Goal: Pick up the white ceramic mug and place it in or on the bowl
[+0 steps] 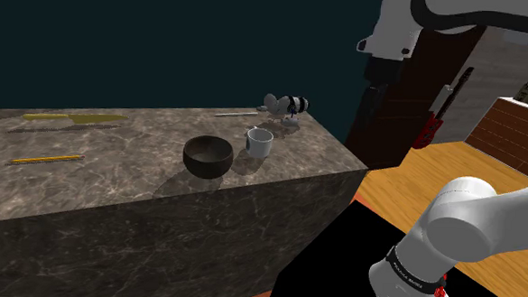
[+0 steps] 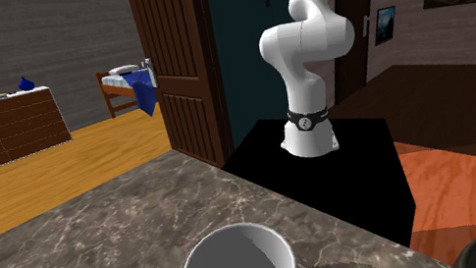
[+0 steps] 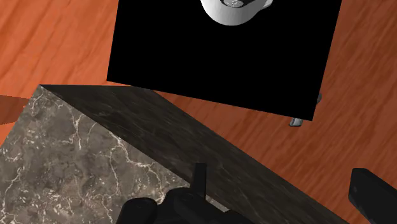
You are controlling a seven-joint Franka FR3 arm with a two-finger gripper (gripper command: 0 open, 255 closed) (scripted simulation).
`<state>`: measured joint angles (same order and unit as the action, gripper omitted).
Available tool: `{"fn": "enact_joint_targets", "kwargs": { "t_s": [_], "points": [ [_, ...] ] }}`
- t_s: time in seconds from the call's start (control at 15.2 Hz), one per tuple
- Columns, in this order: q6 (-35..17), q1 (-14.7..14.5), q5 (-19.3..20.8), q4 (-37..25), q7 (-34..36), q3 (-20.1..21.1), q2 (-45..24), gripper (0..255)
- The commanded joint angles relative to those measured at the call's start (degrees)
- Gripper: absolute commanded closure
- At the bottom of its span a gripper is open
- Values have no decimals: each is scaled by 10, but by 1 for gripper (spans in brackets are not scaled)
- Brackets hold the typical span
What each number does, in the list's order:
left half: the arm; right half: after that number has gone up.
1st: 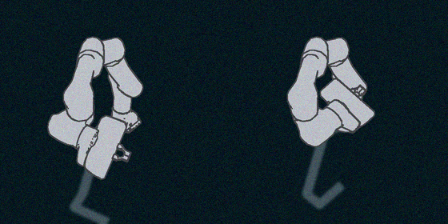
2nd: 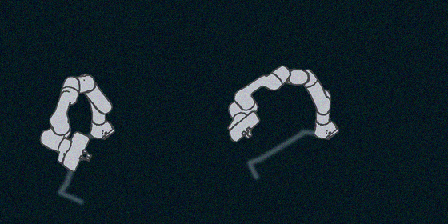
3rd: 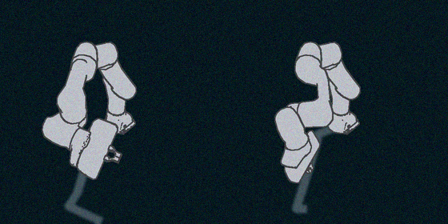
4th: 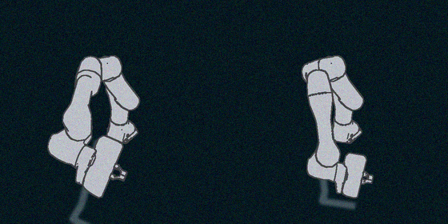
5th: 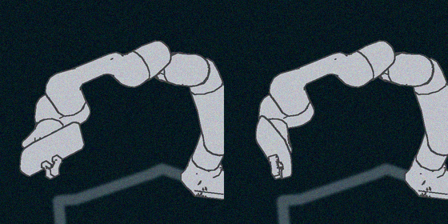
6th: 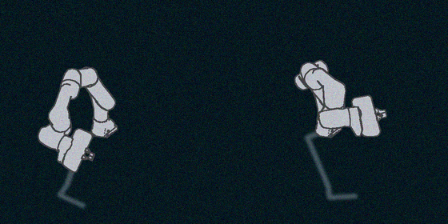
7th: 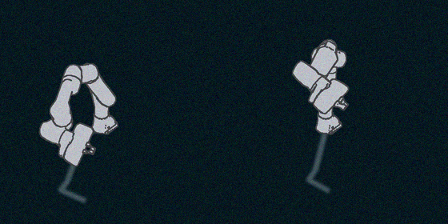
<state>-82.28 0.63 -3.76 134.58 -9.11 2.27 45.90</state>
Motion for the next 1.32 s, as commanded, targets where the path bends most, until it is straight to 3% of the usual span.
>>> {"fn": "enact_joint_targets", "kwargs": {
  "t_s": [0.0,0.59,1.25],
  "points": [
    [0,0,0,0,0,0,0,0],
    [-151,0,10,-23,8,26,-169,0],
    [-269,2,43,-122,32,50,-382,0]
  ]
}}
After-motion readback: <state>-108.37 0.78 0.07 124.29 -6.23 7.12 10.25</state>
